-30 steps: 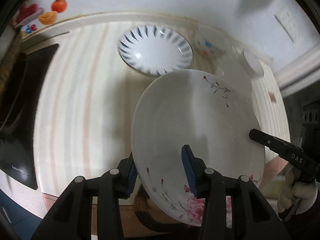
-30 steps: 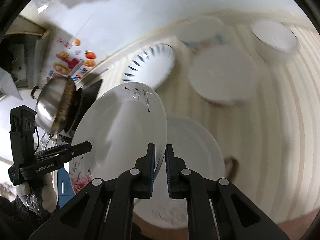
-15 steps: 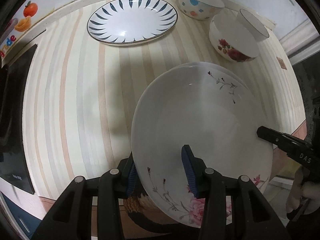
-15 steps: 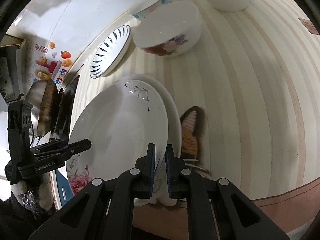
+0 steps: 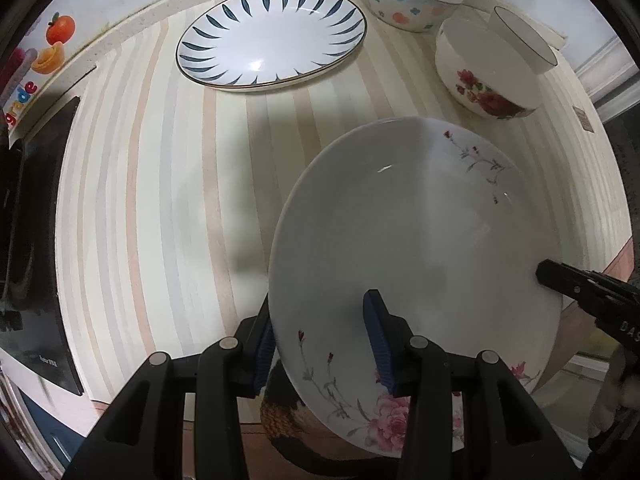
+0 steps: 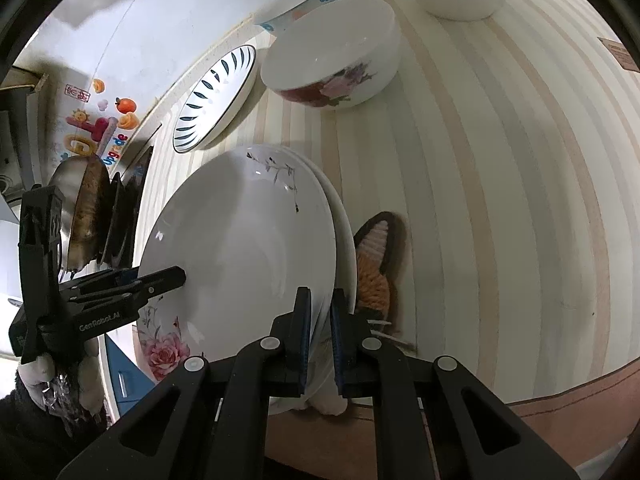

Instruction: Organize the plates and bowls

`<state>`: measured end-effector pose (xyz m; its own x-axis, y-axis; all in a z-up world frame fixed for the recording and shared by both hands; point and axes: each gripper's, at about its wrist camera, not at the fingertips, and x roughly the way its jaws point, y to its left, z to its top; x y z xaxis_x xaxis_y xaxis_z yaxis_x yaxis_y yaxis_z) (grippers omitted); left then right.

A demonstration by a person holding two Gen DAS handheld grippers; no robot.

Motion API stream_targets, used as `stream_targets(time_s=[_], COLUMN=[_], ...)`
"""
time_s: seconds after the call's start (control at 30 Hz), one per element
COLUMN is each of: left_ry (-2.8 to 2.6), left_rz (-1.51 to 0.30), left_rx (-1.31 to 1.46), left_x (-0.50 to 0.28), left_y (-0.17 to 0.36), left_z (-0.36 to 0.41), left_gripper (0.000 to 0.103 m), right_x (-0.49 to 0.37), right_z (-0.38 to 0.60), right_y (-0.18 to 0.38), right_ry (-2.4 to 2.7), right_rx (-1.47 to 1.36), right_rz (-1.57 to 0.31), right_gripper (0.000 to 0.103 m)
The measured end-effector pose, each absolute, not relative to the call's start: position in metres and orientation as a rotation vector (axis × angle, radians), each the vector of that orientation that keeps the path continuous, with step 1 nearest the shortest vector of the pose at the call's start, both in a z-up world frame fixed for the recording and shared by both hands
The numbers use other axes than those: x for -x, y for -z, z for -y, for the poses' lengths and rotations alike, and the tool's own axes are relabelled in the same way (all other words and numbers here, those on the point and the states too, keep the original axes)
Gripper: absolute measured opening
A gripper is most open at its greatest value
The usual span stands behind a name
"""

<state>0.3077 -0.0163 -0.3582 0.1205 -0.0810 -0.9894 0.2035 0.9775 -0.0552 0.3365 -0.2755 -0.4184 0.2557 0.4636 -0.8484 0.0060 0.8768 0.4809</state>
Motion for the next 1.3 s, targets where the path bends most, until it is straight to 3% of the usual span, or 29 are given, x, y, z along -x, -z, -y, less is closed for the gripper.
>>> stream_targets(time_s=[0.4,0.87,1.07,1.17,1.2,1.3], left_ry=[0.19,0.181,0.178,0.144,0.133,0.086], left_rz=[-1.459,-1.457,-1.413,-1.335,-1.312,-1.275], left_rx=[-0.122,-0.102,0.002,0.038,0.05,0.082], left_x=[-0.298,-0.309,-0.32,-0.338,-0.349,-0.389], left_y=[0.381,0.369,0.327,0.297,0.288,0.276], left_z=[0.024,0.012,-0.014,-0.031,-0.039,-0.059], left_gripper=[0.039,0.039,0.039,0.041,0.041,0.041], right_x=[-0.337,-0.335,-0.337,-0.351,-0.359,-0.396], right_z=[0.272,0.279,0.287,0.285,0.282,0.266], right_y=[0.414,0.405,0.376,0.346,0.338,0.317], right_ry=[-0.289,-0.212,-0.214,-0.24,-0.248,-0.308], right_rx=[-0.402,-0.427,-0.437,-0.443,-0.451,-0.474], right_rz=[-1.283,-1.314,-1.296,-1.247,-1.236,-1.203], right_gripper=[0.011,0.015,0.016,0.03,0.039,0.043])
